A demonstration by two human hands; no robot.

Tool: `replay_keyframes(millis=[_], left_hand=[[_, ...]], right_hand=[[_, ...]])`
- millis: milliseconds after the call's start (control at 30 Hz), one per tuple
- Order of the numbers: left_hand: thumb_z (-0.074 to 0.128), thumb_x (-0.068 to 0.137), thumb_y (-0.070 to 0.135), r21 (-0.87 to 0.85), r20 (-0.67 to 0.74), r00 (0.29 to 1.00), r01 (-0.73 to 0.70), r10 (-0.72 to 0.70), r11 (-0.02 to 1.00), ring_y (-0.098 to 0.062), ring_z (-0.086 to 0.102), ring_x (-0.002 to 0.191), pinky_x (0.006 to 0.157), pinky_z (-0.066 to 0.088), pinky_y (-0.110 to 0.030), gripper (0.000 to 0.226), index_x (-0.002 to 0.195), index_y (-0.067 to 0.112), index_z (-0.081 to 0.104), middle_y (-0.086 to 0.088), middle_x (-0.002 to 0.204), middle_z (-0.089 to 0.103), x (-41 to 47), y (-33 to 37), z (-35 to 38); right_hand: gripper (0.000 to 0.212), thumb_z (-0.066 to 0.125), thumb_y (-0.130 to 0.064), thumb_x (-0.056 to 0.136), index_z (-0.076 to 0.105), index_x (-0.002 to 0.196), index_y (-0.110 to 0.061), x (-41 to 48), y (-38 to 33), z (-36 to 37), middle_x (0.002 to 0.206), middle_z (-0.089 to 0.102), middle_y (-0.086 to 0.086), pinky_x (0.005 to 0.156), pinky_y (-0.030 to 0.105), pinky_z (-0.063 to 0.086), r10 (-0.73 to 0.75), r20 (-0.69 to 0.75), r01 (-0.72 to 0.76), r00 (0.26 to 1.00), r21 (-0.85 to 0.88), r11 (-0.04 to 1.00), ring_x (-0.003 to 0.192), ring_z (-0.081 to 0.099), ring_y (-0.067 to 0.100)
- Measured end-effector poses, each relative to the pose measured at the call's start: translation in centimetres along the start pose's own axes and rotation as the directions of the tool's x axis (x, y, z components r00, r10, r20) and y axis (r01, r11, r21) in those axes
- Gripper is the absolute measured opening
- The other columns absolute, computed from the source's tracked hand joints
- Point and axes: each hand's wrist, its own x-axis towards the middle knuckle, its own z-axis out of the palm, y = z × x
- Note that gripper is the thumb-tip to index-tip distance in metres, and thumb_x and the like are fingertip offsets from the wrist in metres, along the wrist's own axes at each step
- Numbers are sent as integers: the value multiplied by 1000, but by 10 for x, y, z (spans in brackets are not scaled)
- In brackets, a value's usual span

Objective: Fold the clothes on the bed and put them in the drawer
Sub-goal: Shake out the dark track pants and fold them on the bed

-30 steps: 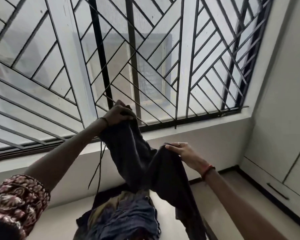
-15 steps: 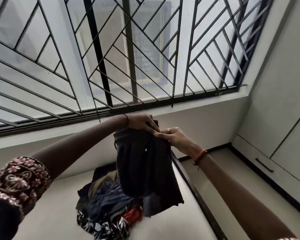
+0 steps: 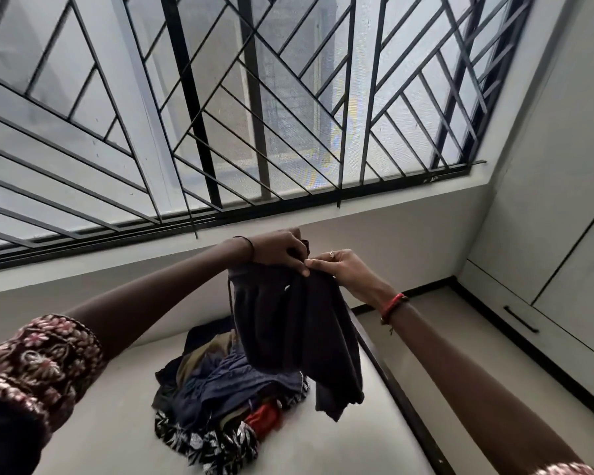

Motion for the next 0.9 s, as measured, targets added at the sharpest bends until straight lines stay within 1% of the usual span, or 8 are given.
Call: replay_keyframes(millis=[167, 300, 433, 600, 667, 733, 800, 900], left_hand=[[64, 85, 40, 161, 7, 1000, -7, 6, 987, -11, 42, 82, 65, 25, -17, 32, 96, 10, 67, -5, 109, 41, -2, 5, 1], [62, 85, 43, 284, -19, 999, -36, 44, 958, -24, 55, 80, 70, 43, -33, 26, 92, 17, 63, -4, 115, 41, -2, 8, -5], [61, 86, 43, 365, -73, 996, -21, 51, 931, -25, 55, 78, 68, 42, -31, 27, 95, 17, 62, -6, 116, 39, 1, 14, -26], [62, 85, 42, 358, -122, 990, -21, 69, 934, -26, 57, 83, 74, 48, -36, 26, 90, 16, 62, -4, 116, 39, 3, 16, -47], [63, 85, 41, 348, -148, 986, -23, 80, 937, -26, 57, 82, 72, 44, -31, 27, 90, 15, 62, -1, 110, 37, 3, 18, -55], [63, 85, 42, 340, -181, 980, -14, 80, 940, -25, 57, 83, 72, 43, -31, 27, 92, 16, 64, 3, 105, 34, 3, 19, -65], [64, 84, 42, 324, -213, 973, -18, 91, 946, -24, 57, 87, 76, 46, -33, 27, 92, 17, 65, 1, 106, 37, 2, 19, -76], [66, 84, 40, 299, -255, 958, -51, 131, 953, -23, 57, 92, 78, 44, -29, 26, 91, 15, 66, -5, 114, 42, -3, 20, -92]], right_hand=[[21, 70, -13, 82, 72, 100, -3, 0, 4, -11, 90, 72, 9, 70, 22, 55, 7, 9, -7, 1000, 17, 1000, 80, 67, 13], [19, 67, 1, 82, 69, 99, -7, -2, 19, -21, 89, 73, 5, 75, 21, 54, -14, 69, 9, 998, 73, 997, 81, 68, 13], [20, 61, 8, 83, 64, 101, -1, -1, 38, -25, 88, 66, 8, 78, 26, 50, -58, -51, 53, 997, -94, 994, 79, 62, 16], [17, 66, 4, 82, 66, 100, 4, -2, 60, -23, 79, 65, 3, 64, 12, 49, -78, -214, 26, 974, -235, 972, 61, 59, -5], [13, 70, -3, 81, 70, 94, -5, -1, 73, -21, 80, 69, 3, 67, 19, 51, -89, -234, 16, 968, -296, 955, 65, 60, -1], [11, 71, -9, 78, 72, 87, -15, 0, 88, -18, 81, 73, 4, 71, 34, 56, -77, -267, -13, 961, -319, 948, 69, 63, 7], [15, 70, -6, 78, 71, 85, -20, 0, 99, -12, 82, 74, 5, 77, 38, 58, -55, -315, -46, 948, -303, 952, 72, 65, 11], [16, 67, -5, 80, 73, 93, -13, 2, 110, -5, 84, 74, 4, 70, 20, 55, -48, -381, -88, 923, -331, 939, 72, 65, 8]])
